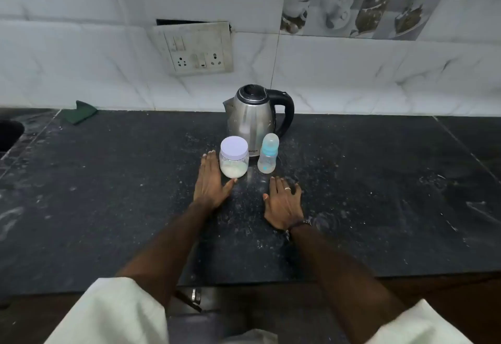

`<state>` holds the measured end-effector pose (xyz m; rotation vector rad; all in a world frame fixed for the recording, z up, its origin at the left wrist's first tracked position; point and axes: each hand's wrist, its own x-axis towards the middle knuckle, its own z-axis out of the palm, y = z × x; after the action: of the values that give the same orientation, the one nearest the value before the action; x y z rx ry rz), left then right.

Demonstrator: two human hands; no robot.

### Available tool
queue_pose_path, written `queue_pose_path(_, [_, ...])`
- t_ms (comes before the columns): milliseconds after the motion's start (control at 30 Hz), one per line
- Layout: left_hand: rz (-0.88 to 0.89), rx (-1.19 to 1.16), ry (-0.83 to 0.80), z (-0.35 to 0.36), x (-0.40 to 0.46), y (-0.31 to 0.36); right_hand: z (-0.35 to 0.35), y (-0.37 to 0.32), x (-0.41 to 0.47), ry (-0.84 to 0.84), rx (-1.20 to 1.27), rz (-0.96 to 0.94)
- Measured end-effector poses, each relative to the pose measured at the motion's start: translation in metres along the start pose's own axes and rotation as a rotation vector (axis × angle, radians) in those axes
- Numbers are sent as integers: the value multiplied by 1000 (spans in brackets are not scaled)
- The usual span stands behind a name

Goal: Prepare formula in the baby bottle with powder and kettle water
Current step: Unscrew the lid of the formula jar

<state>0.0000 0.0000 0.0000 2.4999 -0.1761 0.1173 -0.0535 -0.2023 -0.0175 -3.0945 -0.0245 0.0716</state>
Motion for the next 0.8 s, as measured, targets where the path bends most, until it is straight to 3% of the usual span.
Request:
queue_pose_path(133, [-261,-252,77,4,9,14,6,1,-4,-43,2,-11])
queue_pose_path(267, [-340,-367,72,6,26,18,3,-2,-2,-74,16,-3])
queue_pose_path(567, [-267,-458,96,18,45,15,-4,0,7,-125,113,17])
queue_pose_path(800, [-183,-426,89,15,11,11,-5,-2,6,-115,100,30])
